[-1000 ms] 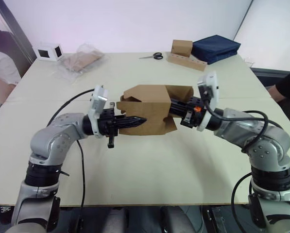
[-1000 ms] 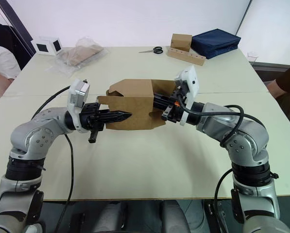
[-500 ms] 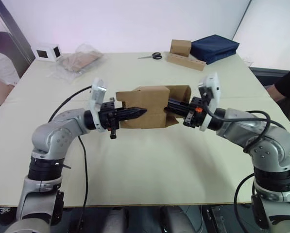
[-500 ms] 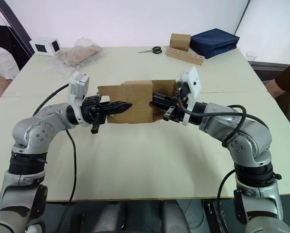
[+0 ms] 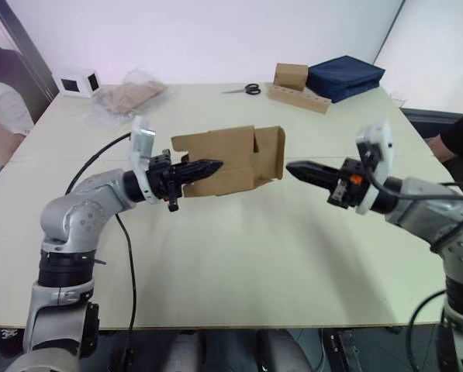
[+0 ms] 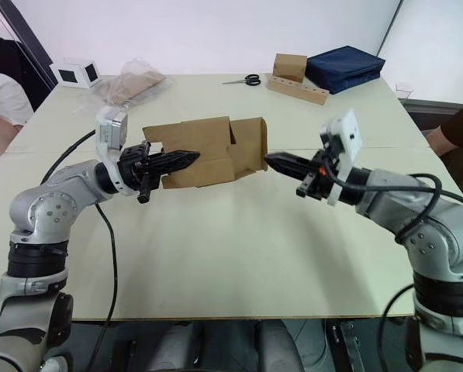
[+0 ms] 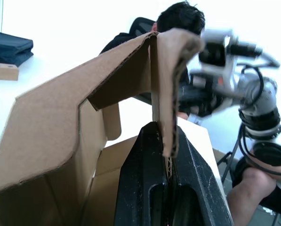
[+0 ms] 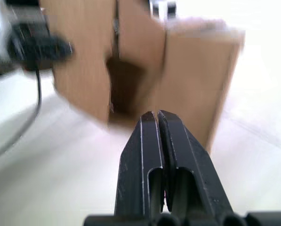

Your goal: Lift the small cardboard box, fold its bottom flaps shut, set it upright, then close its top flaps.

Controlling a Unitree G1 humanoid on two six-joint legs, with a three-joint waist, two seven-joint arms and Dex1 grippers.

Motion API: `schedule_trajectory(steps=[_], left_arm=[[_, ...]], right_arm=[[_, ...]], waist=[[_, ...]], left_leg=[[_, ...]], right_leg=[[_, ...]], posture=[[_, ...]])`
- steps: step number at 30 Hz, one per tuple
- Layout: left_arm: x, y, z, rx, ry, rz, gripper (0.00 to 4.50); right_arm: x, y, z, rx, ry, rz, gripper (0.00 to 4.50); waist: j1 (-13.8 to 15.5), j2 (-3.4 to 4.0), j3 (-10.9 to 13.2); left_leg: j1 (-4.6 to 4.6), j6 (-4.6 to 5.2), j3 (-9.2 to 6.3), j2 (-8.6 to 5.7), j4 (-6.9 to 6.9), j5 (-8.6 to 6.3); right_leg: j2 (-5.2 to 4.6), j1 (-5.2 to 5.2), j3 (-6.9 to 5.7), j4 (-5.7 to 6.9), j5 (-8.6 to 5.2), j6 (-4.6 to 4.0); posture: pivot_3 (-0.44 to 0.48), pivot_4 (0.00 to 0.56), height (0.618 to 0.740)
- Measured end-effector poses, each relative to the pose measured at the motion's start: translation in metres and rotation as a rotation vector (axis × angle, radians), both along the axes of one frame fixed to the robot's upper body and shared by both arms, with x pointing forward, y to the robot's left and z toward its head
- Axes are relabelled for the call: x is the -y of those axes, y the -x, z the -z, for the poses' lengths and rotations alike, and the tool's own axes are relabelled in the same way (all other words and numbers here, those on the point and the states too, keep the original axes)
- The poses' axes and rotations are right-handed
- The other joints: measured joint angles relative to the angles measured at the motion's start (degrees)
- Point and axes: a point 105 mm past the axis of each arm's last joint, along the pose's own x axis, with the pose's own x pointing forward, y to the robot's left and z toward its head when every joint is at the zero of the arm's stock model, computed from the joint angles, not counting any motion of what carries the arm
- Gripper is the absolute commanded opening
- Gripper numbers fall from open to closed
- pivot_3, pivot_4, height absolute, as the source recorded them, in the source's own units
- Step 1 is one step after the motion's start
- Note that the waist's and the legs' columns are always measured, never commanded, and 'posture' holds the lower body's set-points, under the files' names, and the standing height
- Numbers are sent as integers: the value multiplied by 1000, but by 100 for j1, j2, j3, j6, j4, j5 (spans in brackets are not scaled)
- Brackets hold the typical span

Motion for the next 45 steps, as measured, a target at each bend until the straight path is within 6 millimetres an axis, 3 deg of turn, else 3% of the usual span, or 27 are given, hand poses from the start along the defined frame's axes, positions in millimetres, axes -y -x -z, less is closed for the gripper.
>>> schedule_trajectory(steps=[12, 22, 28, 40, 45], left_arm=[[5, 5, -3, -46, 25, 45, 0], [11, 10, -6, -69, 55, 78, 0], [13, 11, -7, -68, 55, 74, 0], [14, 12, -8, -108, 74, 101, 0], [8, 11, -16, -108, 89, 108, 0]], right_arm=[[-15, -6, 13, 1, -45, 11, 74], [-46, -12, -11, 77, -117, -63, 74], [-52, -10, -9, 63, -112, -95, 74], [-55, -5, -6, 42, -90, -134, 74], [-42, -2, -11, 38, -69, -128, 74]], waist=[[-13, 1, 0], [-17, 1, 0], [-14, 0, 0], [-17, 1, 0], [2, 0, 0]], left_leg=[[1, 0, -3, 2, -2, 0], [1, -1, -4, 2, -2, 0], [1, 0, -4, 1, -2, 0], [1, 0, -4, 1, -2, 0], [0, 0, -4, 1, -2, 0]], right_leg=[[3, 0, 0, 0, 0, 0], [3, -1, -1, -1, 0, 0], [3, 0, -1, -2, 0, 0], [3, -1, -1, -2, 0, 0], [2, -1, -2, -3, 0, 0]], posture=[[0, 150, 740], [0, 150, 740], [0, 150, 740], [0, 150, 740], [0, 150, 740]])
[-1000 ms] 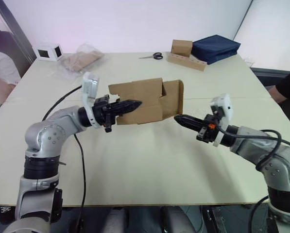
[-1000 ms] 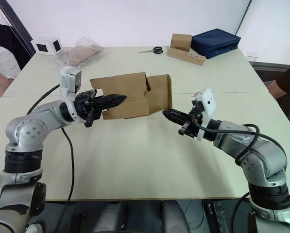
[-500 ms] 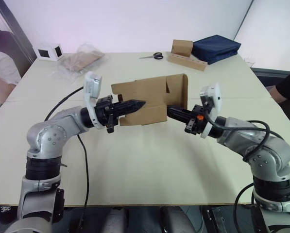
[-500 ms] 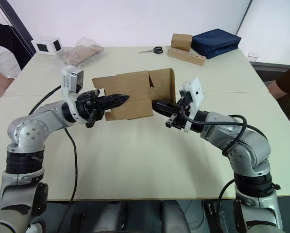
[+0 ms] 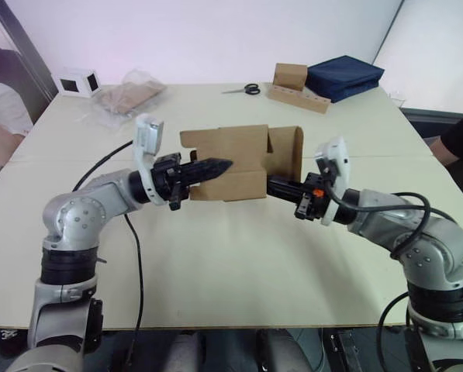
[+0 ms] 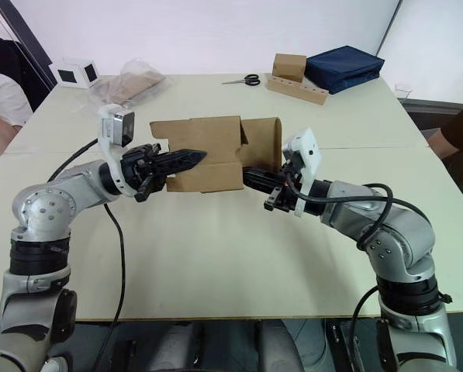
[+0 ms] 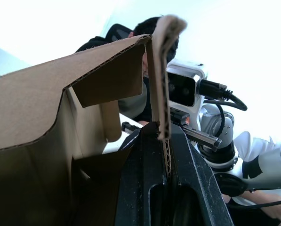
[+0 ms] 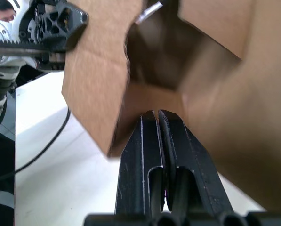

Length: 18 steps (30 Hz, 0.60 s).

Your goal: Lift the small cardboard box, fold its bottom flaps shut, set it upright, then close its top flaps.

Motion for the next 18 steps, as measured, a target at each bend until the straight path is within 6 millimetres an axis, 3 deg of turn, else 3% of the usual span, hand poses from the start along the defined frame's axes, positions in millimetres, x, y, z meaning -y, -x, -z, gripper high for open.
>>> schedule_trajectory(steps=[8, 13, 18], left_arm=[[-14, 7, -5, -18, -40, 52, 0], [-15, 13, -10, -32, -39, 109, 0], [-12, 22, -20, -42, -8, 179, 0]], right_arm=[[52, 28, -20, -47, -17, -22, 74], [80, 19, -29, -72, -66, 35, 74], [87, 8, -21, -109, -80, 55, 74]], waist=[[-26, -1, 1], [-18, -1, 1], [-22, -1, 1]], left_leg=[[2, 3, 2, 0, -3, -2], [2, 3, 3, 0, -3, -2], [2, 3, 4, 0, -3, -2]], right_leg=[[2, 3, 1, -6, 0, 0], [2, 4, 1, -6, 0, 0], [1, 3, 1, -7, 0, 0]], posture=[[0, 150, 740], [0, 150, 740], [0, 150, 740]])
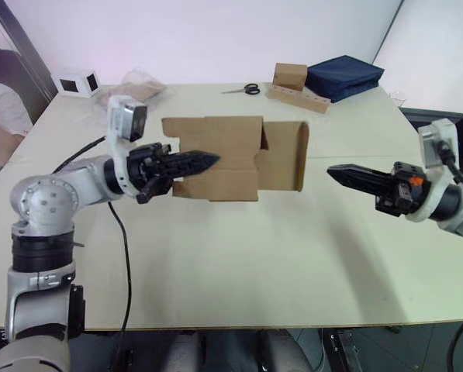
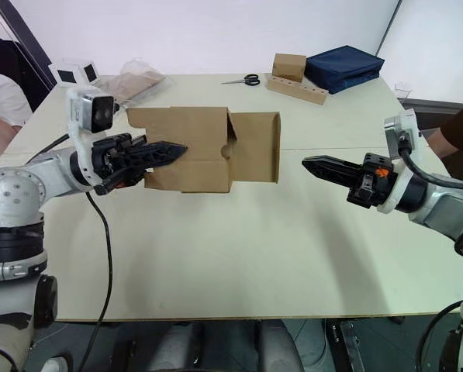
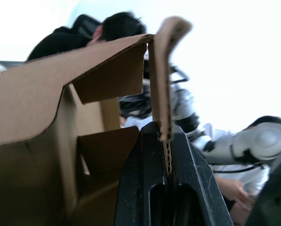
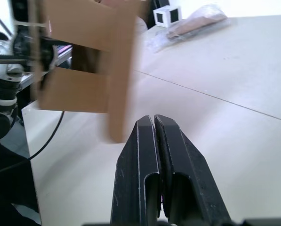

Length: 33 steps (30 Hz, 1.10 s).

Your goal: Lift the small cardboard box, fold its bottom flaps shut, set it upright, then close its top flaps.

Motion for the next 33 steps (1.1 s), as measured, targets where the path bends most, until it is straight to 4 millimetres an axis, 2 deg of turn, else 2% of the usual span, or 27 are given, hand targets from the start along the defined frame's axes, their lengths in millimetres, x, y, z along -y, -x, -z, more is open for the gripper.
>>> schedule_trajectory(steps=[5, 11, 20, 25, 33], left_arm=[[1, 3, -3, -15, 17, 18, 0], [3, 6, -4, -11, 19, 22, 0], [4, 9, -5, -10, 12, 36, 0], [3, 7, -1, -19, 5, 24, 0], [5, 4, 1, -25, 6, 6, 0]], right_arm=[[-9, -5, 11, -35, -18, -34, 74], [-19, -3, 5, -21, -53, -84, 74], [-54, 21, -17, 23, -123, -240, 74], [-59, 24, -25, 29, -152, -250, 74], [-69, 29, -25, 18, -173, -270, 74]], waist=[[-1, 1, 1], [12, 1, 1], [4, 2, 1], [10, 2, 1], [6, 2, 1]], left_leg=[[0, 0, 0, 1, 0, 0], [-1, -1, -1, 0, 0, 0], [-1, -1, -2, 1, 0, 0], [-1, -1, -2, 1, 0, 0], [-1, 0, -3, 1, 0, 0]], right_leg=[[0, -1, 0, 0, 0, 0], [-1, -1, 0, 0, 0, 0], [0, -1, 0, 0, 0, 0], [-1, -1, 0, 0, 0, 0], [0, -1, 0, 0, 0, 0]], posture=[[0, 150, 740], [0, 150, 740], [0, 150, 740], [0, 150, 740], [0, 150, 740]])
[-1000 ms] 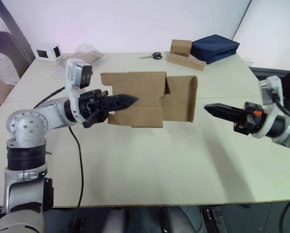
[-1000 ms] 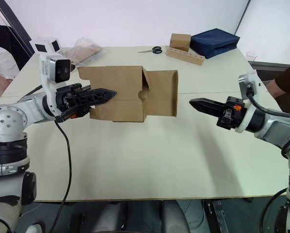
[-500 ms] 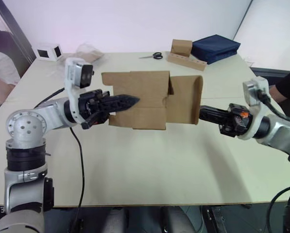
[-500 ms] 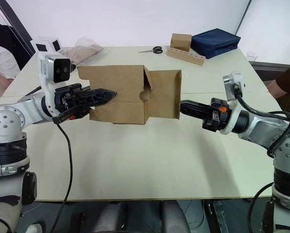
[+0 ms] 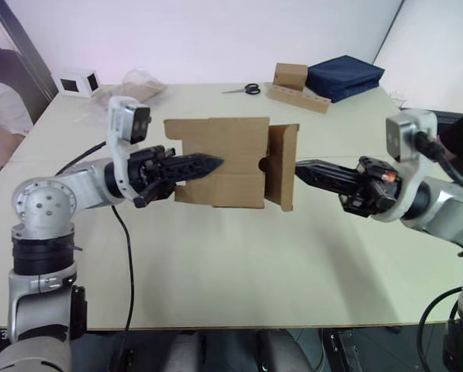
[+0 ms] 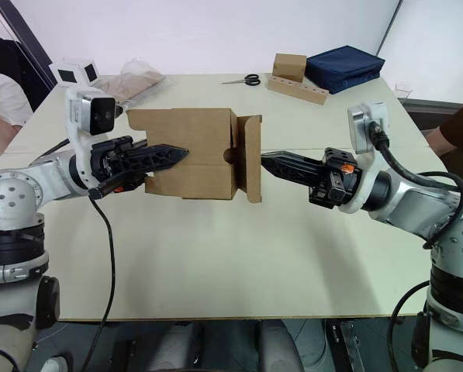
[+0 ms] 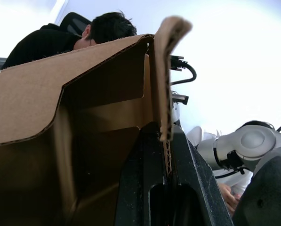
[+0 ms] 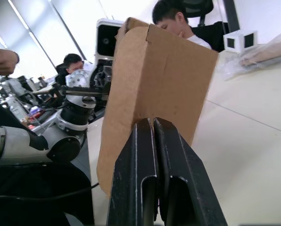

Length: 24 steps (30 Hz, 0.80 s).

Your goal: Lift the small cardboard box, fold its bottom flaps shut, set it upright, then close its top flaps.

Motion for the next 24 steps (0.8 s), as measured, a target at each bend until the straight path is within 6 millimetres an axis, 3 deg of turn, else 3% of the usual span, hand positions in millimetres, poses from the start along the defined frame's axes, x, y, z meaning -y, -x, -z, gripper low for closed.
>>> schedule_trajectory(steps=[7, 18, 22, 24], left_arm=[[3, -1, 0, -6, 9, -4, 0], [2, -4, 0, -8, 13, -20, 0], [2, -5, 1, -10, 13, -25, 0], [2, -5, 1, -11, 14, -26, 0]], right_arm=[[-16, 2, 5, -15, -20, -30, 74], [-13, 6, 5, -23, -18, -30, 74], [-11, 6, 11, -44, -11, -20, 1174], [-10, 5, 11, -44, -9, -14, 1935]], waist=[[-2, 0, 0], [0, 0, 0], [1, 0, 0], [0, 0, 0]], left_leg=[[0, 0, 0, 0, 0, 0], [0, 0, 0, 0, 0, 0], [0, 0, 0, 0, 0, 0], [0, 0, 0, 0, 0, 0]], right_leg=[[0, 0, 0, 0, 0, 0], [0, 0, 0, 0, 0, 0], [0, 0, 0, 0, 0, 0], [1, 0, 0, 0, 0, 0]], posture=[[0, 150, 740], [0, 150, 740], [0, 150, 740], [0, 150, 740]])
